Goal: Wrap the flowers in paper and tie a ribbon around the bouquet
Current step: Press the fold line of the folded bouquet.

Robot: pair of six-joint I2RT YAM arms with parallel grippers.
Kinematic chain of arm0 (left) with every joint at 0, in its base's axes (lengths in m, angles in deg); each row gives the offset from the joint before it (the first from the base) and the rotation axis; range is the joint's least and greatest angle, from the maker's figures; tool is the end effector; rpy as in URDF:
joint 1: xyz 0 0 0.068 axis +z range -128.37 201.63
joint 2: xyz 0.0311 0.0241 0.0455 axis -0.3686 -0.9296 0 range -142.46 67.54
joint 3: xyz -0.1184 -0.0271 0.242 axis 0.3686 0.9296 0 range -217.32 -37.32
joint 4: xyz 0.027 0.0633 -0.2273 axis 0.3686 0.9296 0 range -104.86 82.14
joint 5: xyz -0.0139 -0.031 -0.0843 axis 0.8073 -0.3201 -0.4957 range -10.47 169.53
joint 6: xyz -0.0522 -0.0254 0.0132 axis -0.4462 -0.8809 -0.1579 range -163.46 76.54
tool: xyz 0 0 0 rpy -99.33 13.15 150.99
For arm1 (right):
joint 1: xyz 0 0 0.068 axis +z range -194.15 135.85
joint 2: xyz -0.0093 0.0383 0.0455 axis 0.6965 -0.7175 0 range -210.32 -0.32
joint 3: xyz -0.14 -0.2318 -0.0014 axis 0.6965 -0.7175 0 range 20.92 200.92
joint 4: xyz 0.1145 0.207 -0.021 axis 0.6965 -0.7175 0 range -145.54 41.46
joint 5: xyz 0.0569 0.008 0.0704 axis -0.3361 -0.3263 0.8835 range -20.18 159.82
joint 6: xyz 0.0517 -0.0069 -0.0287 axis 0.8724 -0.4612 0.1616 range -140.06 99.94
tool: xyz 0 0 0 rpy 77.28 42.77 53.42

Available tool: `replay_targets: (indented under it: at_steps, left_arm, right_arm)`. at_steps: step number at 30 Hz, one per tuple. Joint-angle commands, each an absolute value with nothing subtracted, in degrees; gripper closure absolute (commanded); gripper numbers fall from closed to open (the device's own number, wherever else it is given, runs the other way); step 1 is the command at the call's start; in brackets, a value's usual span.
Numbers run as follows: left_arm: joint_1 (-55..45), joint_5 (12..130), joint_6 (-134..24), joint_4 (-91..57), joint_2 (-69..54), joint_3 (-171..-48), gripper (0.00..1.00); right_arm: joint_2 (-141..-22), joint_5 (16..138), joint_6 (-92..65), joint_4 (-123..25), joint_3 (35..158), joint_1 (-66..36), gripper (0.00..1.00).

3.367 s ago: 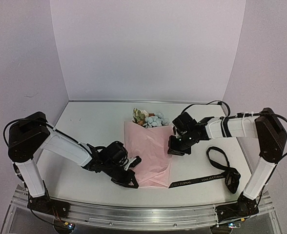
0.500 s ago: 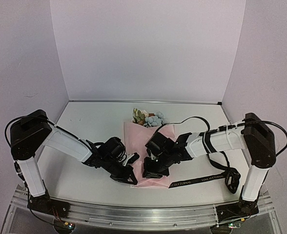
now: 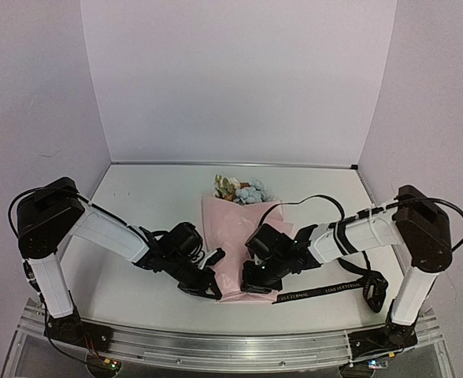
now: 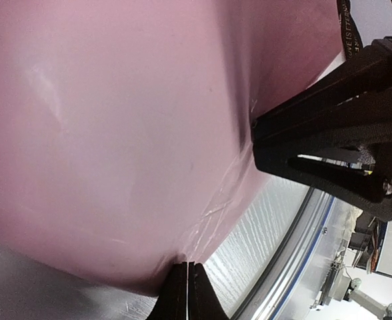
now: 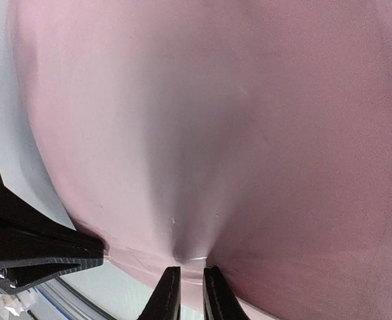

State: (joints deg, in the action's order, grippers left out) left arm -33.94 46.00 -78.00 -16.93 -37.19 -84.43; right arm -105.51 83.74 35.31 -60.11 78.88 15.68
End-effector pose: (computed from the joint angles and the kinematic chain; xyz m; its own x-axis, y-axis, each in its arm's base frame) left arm 0.1593 -0.2751 0.1228 -0.8741 0.4391 -0.2077 0.4475 0.5616 -0.6960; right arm 0.1627 0.3008 0.1465 -0.9863 -0.1074 -0.1250 -0.1587 0.8245 0.5431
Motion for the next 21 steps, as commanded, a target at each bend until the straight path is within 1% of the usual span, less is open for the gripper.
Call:
replay_targets:
  at_steps: [1, 21]
  left_arm:
    - [-34.0, 45.9, -77.4, -16.9, -37.5, -83.4, 0.96]
    - [-34.0, 45.9, -77.6, -16.8, -38.5, -83.7, 0.97]
  right_arm:
    - [-102.4, 79.4, 34.8, -62.4, 76.1, 14.2, 0.88]
    - [-97.6, 79.3, 35.0, -61.6, 70.7, 11.0, 0.88]
